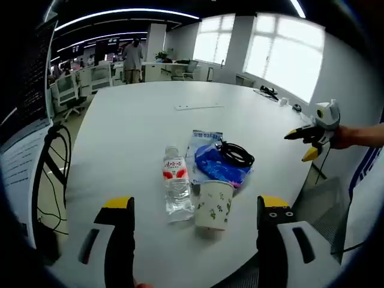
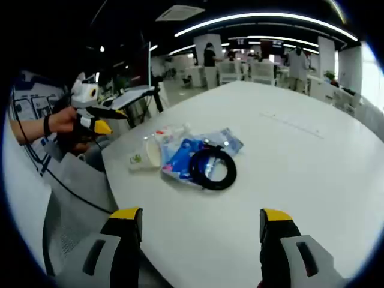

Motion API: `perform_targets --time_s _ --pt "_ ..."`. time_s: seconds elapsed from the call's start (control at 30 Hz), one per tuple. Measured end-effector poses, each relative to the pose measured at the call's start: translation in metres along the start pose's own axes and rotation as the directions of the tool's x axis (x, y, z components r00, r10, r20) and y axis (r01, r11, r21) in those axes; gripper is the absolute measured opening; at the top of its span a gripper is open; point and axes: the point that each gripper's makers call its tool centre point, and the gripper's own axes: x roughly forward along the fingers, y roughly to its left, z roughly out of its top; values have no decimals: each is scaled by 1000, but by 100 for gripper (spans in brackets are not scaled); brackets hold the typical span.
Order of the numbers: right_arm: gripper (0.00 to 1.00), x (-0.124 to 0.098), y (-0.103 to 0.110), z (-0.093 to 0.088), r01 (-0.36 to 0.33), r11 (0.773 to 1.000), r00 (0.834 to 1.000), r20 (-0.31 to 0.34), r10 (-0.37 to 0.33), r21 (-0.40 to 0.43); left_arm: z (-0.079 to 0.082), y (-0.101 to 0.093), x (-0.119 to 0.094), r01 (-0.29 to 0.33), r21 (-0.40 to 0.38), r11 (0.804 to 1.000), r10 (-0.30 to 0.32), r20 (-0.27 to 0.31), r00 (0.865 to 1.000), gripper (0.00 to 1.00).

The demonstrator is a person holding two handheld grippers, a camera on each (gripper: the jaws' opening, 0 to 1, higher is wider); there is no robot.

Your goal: Arrange the tabletop items into an orderly group along one side of the table until the central work area is clear of visible clutter.

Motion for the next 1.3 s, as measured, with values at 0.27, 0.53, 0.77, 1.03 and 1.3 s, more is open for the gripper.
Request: perform_targets --time_s 0.27,0.53,0.77,1.03,1.3 --pt "82 -3 6 4 0 1000 1000 -1 0 0 0 4 1 -1 -3 1000 1 3 1000 85" --pt "82 -2 3 2 -1 1000 1000 -3 1 2 -1 6 0 -4 -6 1000 4 3 1000 85" --pt "82 -4 6 3 -1 1000 1000 -7 2 2 -1 8 1 -4 -9 1000 4 4 1000 84" --pt "82 -2 2 3 -3 1000 1000 -5 3 4 0 8 1 -2 -11 1000 2 8 1000 84" --pt "82 -2 3 -2 -6 1000 1000 -10 6 10 -3 7 0 1 -19 1000 -1 2 1000 84"
